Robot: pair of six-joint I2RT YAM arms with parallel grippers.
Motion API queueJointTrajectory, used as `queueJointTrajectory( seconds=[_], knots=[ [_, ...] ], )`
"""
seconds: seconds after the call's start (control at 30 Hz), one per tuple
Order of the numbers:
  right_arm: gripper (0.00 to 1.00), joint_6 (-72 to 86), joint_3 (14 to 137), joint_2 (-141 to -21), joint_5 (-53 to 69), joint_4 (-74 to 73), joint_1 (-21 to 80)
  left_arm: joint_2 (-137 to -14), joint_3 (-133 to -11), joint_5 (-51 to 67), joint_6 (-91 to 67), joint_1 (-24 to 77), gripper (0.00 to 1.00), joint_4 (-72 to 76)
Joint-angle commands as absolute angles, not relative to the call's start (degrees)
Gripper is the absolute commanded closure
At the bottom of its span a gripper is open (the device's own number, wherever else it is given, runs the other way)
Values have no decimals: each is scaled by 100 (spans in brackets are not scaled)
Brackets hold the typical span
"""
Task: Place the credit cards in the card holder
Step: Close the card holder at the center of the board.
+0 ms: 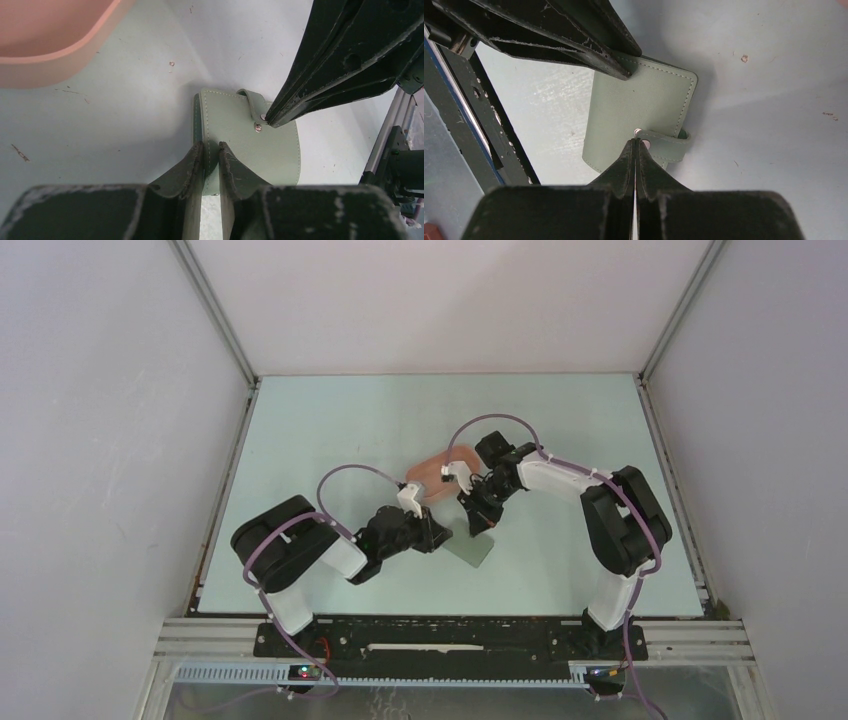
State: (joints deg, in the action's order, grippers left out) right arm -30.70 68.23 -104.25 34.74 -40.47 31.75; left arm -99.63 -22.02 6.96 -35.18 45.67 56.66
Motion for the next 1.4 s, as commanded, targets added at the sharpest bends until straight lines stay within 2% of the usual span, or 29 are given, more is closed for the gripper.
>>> queueJointTrajectory(
  seconds=[0.0,0.9,1.37],
  knots=[
    [100,-2912,7014,-10409,3497,-4018,3221,-9872,-2033,673,-3593,4652,80,5797],
    [100,-2811,7019,-10332,3472,-3960,3412,-9790,-1987,661,-3709,4668,80,5834],
    [100,-3019,7079,-10600,3054,-4212,3563,-9728,-1925,642,-3708,4670,80,5862]
  ],
)
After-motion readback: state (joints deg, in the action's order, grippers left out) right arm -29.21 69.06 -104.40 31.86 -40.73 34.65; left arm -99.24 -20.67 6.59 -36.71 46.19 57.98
